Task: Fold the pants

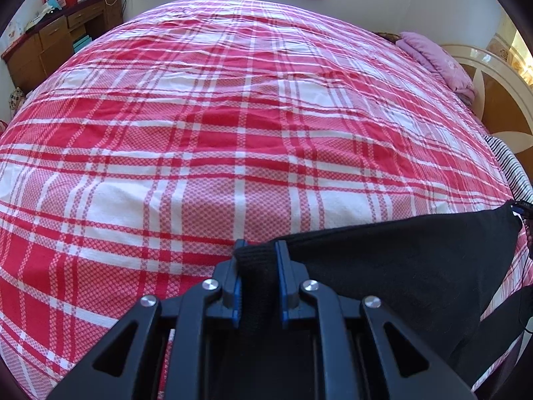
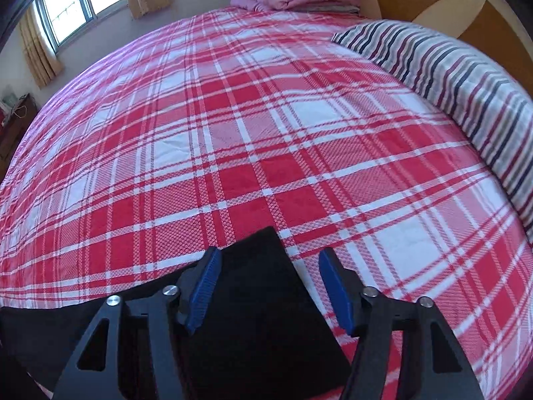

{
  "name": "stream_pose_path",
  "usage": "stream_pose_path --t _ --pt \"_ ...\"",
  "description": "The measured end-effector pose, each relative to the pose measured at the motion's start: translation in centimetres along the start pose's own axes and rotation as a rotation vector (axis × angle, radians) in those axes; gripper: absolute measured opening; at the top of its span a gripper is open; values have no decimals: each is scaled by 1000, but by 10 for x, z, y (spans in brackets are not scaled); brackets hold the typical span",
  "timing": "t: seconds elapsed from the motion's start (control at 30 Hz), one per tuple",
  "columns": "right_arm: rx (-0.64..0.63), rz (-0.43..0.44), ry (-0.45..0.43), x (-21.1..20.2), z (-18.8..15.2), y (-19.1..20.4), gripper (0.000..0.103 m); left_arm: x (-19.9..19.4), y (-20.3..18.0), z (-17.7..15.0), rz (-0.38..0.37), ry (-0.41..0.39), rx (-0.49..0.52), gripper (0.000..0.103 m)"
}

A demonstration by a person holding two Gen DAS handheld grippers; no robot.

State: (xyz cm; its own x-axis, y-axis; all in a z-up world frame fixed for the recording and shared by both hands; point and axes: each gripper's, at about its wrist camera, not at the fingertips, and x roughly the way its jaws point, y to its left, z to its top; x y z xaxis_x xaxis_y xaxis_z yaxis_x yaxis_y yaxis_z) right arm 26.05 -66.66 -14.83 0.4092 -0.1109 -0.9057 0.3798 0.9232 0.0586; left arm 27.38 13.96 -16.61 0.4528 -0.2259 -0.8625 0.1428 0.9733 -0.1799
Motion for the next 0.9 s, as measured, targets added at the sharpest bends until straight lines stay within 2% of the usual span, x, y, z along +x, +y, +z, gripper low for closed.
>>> stream_pose_path --t 0.1,0.13,0.17,0.33,0.6,0.77,0.9 --pt "-23 -6 1 5 -2 2 27 1 -3 -1 16 -14 26 17" --pt "-30 3 0 4 -2 3 15 1 -4 -1 20 -20 35 17" --pt "-23 16 -6 1 -2 2 11 1 -5 -1 24 -25 42 15" --pt "-40 21 -98 -36 -3 11 9 -8 1 2 -8 -71 -2 13" --pt "-54 75 -304 -132 -22 11 9 -66 13 -5 -138 -231 -42 13" --pt "-55 111 -412 -188 -53 4 9 -98 17 -17 -203 -308 -51 13" --pt "-36 127 -453 -214 -88 -12 9 -119 23 -33 -267 -361 -54 13"
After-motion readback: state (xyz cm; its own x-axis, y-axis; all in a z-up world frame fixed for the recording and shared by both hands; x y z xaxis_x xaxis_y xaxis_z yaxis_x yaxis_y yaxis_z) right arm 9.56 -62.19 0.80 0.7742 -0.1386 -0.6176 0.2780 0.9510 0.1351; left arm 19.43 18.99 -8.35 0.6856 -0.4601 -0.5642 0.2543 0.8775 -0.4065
